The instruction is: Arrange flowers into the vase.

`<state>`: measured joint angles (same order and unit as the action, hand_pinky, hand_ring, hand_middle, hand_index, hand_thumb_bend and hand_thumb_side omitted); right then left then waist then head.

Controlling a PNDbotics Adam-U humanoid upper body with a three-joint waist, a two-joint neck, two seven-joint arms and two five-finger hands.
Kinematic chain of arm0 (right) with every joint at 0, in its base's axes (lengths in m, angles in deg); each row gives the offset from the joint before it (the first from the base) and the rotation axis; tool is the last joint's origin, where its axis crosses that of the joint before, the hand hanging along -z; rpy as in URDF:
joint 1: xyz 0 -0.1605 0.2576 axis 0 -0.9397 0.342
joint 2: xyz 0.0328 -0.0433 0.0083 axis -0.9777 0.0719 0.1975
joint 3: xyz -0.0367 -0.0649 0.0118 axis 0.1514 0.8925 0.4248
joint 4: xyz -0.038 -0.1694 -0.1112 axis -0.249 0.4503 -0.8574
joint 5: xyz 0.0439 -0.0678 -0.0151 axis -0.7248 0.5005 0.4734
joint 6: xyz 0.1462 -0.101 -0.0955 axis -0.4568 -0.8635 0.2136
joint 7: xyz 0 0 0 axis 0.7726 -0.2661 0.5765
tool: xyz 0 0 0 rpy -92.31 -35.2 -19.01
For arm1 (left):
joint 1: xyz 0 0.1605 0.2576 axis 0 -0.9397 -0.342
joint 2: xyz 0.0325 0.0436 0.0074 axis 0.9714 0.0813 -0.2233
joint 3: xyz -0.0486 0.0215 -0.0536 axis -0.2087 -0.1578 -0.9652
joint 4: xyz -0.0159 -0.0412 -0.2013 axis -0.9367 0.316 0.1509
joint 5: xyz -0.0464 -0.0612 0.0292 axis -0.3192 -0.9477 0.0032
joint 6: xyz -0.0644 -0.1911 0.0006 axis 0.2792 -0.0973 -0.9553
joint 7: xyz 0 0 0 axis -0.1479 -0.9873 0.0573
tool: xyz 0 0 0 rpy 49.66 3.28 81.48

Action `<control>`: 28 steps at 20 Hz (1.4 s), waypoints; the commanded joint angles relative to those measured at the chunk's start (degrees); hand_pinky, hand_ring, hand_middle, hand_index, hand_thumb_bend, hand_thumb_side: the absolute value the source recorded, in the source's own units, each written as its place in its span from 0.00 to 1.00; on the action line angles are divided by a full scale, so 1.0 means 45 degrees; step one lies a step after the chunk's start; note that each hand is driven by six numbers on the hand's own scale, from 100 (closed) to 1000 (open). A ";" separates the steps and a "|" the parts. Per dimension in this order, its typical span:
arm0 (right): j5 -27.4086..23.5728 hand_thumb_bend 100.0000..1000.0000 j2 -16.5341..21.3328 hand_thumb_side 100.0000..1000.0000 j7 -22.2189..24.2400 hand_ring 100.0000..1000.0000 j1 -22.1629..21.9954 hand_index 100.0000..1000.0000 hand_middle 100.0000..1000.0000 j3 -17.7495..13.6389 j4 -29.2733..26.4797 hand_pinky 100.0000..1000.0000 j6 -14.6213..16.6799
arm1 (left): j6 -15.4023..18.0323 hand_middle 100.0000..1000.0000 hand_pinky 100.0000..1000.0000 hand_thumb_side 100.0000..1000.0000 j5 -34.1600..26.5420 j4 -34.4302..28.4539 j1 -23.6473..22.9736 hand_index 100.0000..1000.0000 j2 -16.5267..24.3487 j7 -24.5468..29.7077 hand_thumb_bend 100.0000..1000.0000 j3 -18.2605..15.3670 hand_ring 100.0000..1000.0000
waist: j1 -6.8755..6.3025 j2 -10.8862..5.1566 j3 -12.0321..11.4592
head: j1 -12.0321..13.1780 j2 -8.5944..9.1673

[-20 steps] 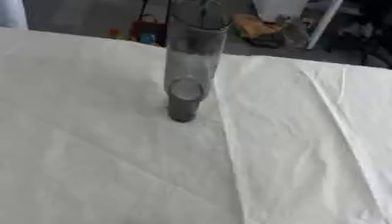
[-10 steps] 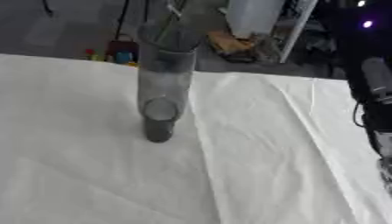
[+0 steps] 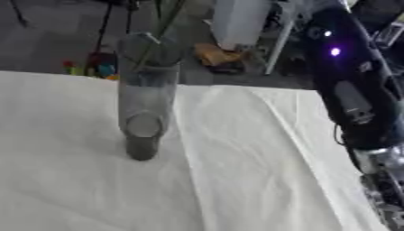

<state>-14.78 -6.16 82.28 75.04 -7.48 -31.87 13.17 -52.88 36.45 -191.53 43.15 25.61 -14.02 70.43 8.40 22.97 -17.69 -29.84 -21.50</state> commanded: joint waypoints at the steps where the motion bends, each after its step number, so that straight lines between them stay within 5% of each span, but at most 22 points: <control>1: -0.0202 0.00 0.0586 0.00 -0.0054 0.00 0.0204 0.01 0.00 -0.0240 -0.0164 0.00 0.0263 | -0.0033 0.68 0.74 0.88 0.0053 -0.0168 0.0198 0.84 0.0047 0.0079 0.01 0.0018 0.65 | -0.0027 -0.0222 0.0020 | -0.0181 0.0205; 5: -0.0144 0.00 0.0687 0.01 -0.0083 0.00 0.0210 0.01 0.00 -0.0343 -0.0186 0.00 0.0893 | -0.0066 0.68 0.74 0.88 0.0074 -0.0168 0.0256 0.84 0.0076 0.0136 0.01 0.0061 0.65 | 0.0096 -0.0175 -0.0051 | -0.0210 0.0167; 16: 0.2192 0.00 0.1669 0.00 -0.0120 0.00 -0.0594 0.00 0.00 -0.0465 -0.0243 0.00 0.5363 | -0.0069 0.68 0.74 0.88 0.0325 -0.0168 0.0401 0.84 0.0006 0.0361 0.01 0.0189 0.65 | 0.0246 0.0311 -0.0186 | -0.0442 0.0491; 28: 0.4401 0.00 0.2053 0.00 0.0300 0.00 -0.1251 0.00 0.00 -0.0187 -0.0759 0.00 0.5664 | -0.0138 0.69 0.74 0.89 0.0426 -0.0168 0.0382 0.84 0.0001 0.0387 0.00 0.0202 0.65 | 0.0255 0.0346 -0.0033 | -0.0084 0.0412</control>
<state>4.00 0.37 83.25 68.81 -7.80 -34.34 38.58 -53.45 38.07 -191.53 44.11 25.18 -12.33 71.32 9.99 25.73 -18.00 -30.35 -20.07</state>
